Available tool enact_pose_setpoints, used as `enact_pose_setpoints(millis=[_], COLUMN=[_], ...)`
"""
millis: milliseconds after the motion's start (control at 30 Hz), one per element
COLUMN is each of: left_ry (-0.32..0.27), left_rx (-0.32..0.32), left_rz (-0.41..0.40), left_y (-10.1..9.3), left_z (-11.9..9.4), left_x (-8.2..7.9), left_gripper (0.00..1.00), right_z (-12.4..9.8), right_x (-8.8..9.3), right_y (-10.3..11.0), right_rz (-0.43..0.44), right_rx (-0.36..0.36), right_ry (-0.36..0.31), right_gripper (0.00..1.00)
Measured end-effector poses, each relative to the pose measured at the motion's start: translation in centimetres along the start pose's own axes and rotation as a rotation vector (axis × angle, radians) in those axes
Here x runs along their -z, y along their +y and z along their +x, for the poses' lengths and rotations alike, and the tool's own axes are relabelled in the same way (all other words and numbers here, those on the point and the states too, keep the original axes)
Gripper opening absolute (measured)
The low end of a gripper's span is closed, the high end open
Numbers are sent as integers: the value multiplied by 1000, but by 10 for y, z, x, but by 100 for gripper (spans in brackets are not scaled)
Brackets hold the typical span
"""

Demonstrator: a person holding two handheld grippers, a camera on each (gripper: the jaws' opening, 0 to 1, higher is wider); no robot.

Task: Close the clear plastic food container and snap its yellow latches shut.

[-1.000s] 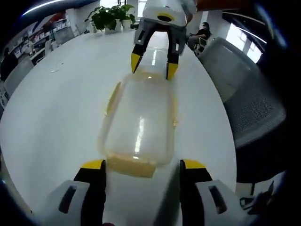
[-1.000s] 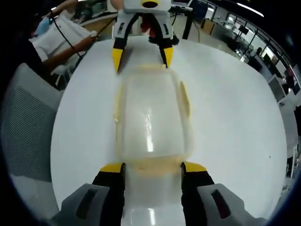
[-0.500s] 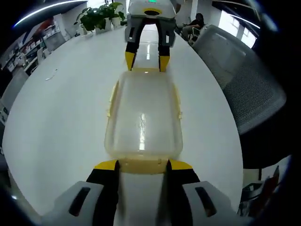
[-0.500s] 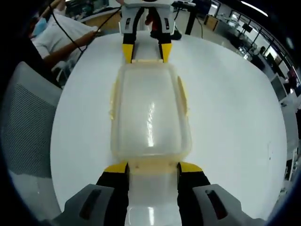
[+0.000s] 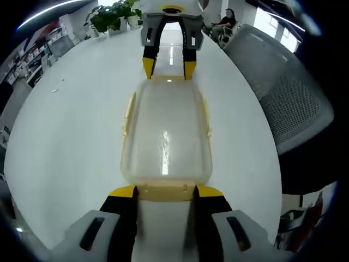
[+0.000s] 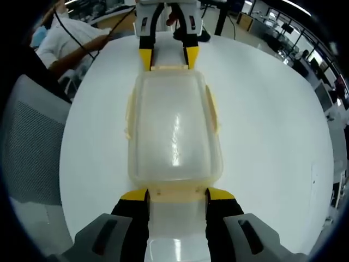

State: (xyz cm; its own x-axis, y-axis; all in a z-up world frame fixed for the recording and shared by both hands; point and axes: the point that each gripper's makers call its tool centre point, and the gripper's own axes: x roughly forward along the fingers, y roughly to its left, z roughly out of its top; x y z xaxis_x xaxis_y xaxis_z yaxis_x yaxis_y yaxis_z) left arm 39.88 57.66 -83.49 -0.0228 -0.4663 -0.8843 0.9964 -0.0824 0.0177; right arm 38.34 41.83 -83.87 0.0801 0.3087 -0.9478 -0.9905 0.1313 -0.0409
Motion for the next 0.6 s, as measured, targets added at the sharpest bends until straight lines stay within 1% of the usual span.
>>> enact_pose_setpoints(millis=[433, 600], left_ry=[-12, -6], left_rx=[-4, 11], left_rz=[11, 9], left_y=[0, -5], left_z=[-1, -3], left_x=[0, 1], left_gripper=[39, 38], right_z=[-1, -2], right_x=[1, 0], right_y=[1, 5], right_rz=[10, 3], right_rx=[18, 14], right_ry=[-4, -5], right_gripper=[39, 38])
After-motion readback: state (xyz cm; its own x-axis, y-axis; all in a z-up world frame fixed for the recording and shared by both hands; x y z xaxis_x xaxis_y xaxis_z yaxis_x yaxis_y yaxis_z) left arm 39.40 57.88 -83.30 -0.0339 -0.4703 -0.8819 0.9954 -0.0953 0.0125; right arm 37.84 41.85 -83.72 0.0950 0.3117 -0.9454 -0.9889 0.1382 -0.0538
